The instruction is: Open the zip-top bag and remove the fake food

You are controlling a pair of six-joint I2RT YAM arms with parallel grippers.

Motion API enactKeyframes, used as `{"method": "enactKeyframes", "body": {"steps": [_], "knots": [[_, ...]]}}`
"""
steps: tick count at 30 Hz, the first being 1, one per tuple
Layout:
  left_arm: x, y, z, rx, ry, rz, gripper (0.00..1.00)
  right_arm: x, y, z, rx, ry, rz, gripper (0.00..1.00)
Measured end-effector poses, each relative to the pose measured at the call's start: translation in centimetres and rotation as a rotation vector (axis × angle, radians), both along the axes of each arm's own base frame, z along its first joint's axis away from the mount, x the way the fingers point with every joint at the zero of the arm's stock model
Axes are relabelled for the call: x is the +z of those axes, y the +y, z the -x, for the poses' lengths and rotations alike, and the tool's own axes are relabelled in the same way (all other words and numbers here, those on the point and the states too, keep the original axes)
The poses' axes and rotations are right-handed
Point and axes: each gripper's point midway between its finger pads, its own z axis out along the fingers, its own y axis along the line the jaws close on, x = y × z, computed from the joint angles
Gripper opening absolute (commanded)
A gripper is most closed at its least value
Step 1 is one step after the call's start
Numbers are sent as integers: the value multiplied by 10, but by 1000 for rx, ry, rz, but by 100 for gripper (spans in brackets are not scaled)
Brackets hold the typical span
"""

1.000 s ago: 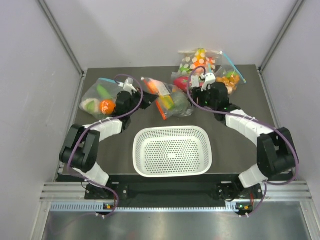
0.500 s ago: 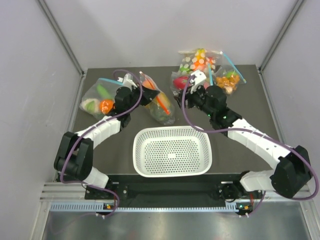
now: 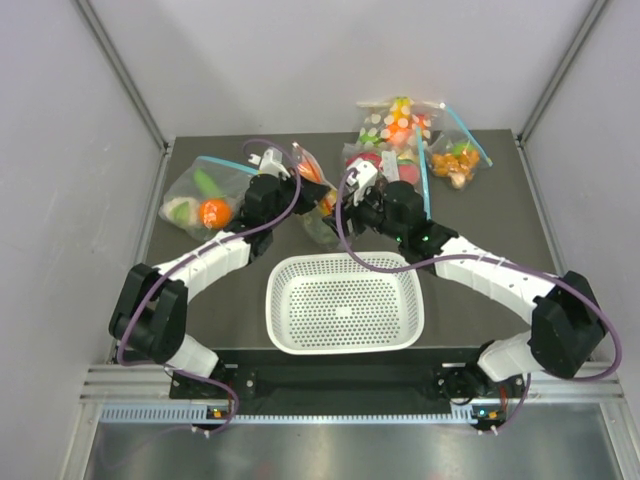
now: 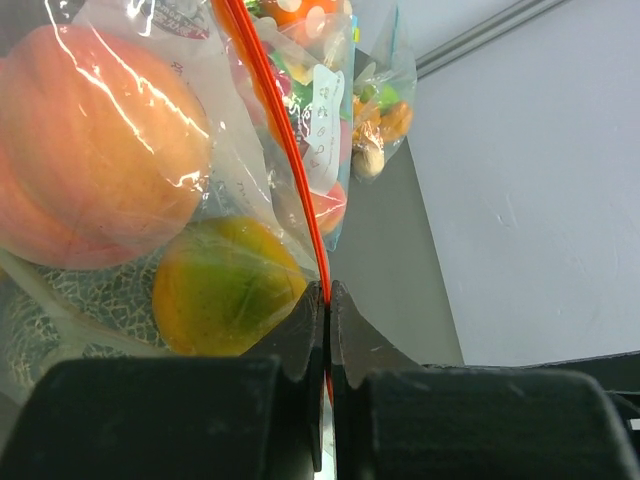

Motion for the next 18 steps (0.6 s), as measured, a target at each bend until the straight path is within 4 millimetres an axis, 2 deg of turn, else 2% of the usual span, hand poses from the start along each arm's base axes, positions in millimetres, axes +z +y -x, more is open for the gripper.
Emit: {"method": "enactKeyframes", "body": {"steps": [5,9,10,11,13,14,15,16,18], "knots": [[0,-7,3,-3,-5,-15,0,-10,4,0,-1,4,28,71],[-1,-10,6,-5,-5,-21,0,-29,3,-6,-22,20,74,66],[-1,-11,7,-8,-5,-21,0,-36,2,-8,-30,29,91,62],[-1,-11,7,-8,-4,-22,0,-40,2,-10,-39,37,105,48],[0,-11,8,-10,-3,-23,0,-47,1,-16,-56,37,129,34],[1,-10,9,-11,-5,-24,0,-47,1,-18,-68,35,134,19],[2,-10,9,-11,-7,-25,1,-47,-1,-21,-81,30,141,12],[3,-9,10,-12,-10,-28,11,-46,-1,-22,-88,28,142,7],[4,-9,13,-24,-26,-43,38,-47,-3,-24,-104,28,144,0]]}}
